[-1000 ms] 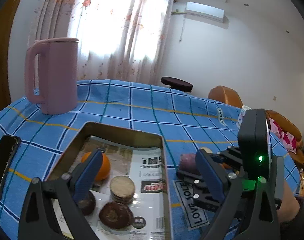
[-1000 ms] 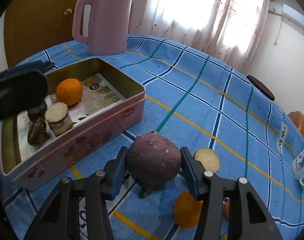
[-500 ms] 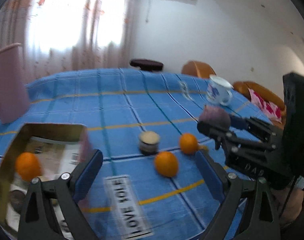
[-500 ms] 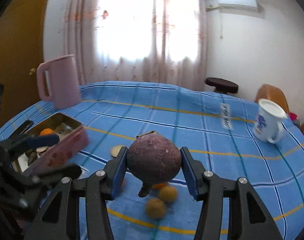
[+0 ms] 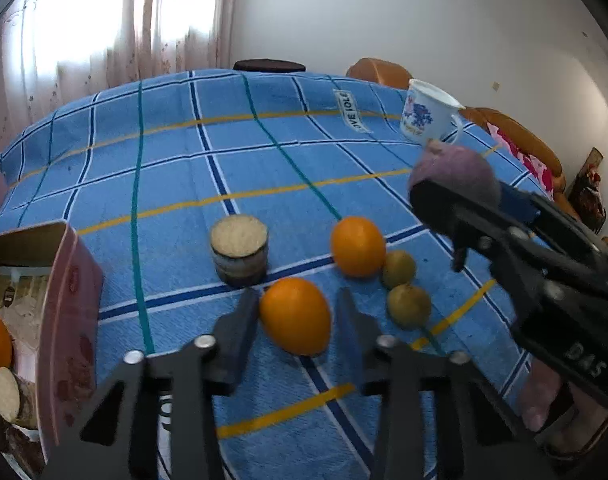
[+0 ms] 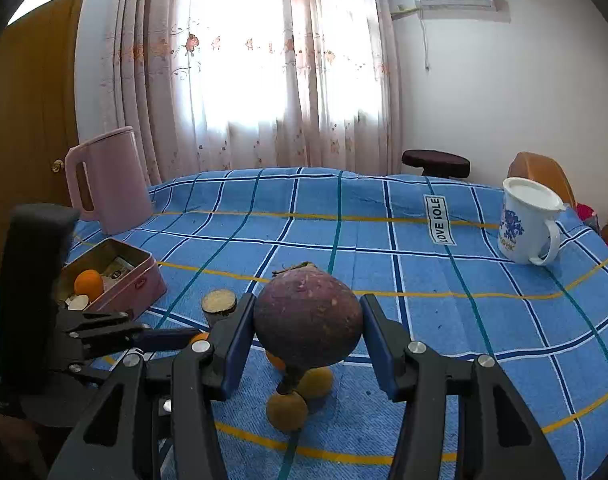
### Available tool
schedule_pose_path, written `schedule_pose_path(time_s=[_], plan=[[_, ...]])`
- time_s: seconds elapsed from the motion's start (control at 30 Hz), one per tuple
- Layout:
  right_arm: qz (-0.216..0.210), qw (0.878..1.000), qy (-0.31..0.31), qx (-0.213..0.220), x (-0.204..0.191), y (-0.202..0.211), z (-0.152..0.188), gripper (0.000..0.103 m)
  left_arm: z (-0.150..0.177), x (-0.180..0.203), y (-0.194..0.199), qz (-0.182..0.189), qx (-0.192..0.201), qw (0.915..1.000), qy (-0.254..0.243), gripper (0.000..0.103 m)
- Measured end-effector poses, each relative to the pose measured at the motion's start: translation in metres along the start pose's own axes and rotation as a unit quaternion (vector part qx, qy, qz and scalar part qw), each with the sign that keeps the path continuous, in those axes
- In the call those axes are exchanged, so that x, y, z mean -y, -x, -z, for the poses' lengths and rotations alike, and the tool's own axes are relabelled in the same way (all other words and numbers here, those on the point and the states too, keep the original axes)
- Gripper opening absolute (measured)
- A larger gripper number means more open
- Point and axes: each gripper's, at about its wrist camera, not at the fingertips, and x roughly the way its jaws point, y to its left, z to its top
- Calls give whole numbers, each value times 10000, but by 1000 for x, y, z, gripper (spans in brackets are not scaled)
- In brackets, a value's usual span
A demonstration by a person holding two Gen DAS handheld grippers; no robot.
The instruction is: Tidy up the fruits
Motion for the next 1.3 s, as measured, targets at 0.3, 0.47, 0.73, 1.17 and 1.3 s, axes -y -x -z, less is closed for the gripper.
schedule_pose_path(time_s=[0.3,0.47,0.73,1.17,1.3], plan=[[-109,9997,-13,238,1,9,1,54,5,-2,29,-43,702,9975,37,38],[-205,9992,10,336,0,13,1,54,6,-4,43,-173,1051,9943,-10,38],[-290,9982,58,527,-1,19,2,54,9,0,54,-349,1454,9887,-96,38],[-302,9961,171,807,-7,28,4,54,18,-2,71,-538,1941,9795,-28,38],[-291,9952,213,907,-8,31,6,54,21,-2,75,-591,2036,9773,-47,38]])
